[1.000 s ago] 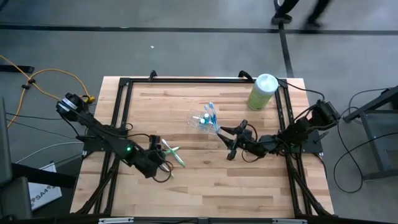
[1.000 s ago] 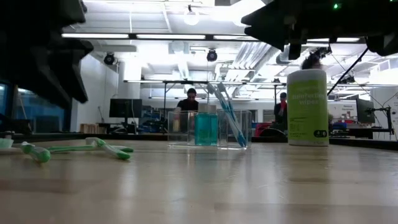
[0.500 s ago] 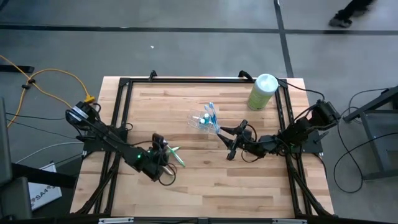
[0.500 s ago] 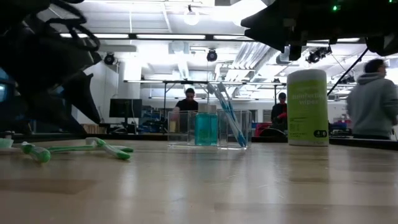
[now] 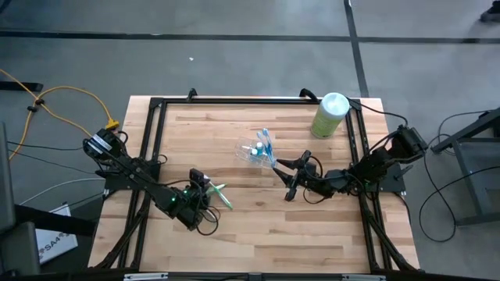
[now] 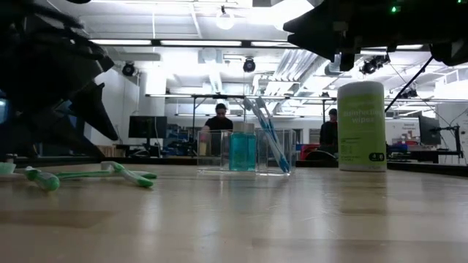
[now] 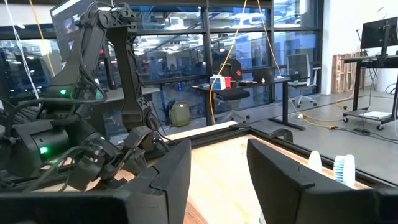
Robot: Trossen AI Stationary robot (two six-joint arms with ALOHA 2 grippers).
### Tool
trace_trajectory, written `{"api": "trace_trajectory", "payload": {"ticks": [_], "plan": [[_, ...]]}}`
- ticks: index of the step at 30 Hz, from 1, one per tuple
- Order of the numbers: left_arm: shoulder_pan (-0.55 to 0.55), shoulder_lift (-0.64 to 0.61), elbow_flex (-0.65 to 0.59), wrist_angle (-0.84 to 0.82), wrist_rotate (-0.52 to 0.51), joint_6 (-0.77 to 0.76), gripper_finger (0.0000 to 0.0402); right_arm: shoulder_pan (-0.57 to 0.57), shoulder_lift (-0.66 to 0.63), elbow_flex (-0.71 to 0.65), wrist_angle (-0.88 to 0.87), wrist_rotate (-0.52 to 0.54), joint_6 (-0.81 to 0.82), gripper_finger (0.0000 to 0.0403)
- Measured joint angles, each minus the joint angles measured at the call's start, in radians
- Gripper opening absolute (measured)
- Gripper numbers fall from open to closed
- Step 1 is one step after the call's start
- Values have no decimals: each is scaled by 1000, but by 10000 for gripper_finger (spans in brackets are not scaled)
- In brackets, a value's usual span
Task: Pick & Place toothbrushing station
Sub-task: Put the top green toothbrush into the transparent organizer
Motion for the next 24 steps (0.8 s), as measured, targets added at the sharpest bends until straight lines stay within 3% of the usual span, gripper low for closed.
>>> {"api": "trace_trajectory", "payload": {"ticks": [16, 24], "plan": [[13, 0, -8, -2, 43, 4, 152, 0, 1, 0, 4, 0, 25, 149], [78, 0, -8, -1, 115, 69, 152, 0, 1, 0, 4, -3, 25, 149]]}}
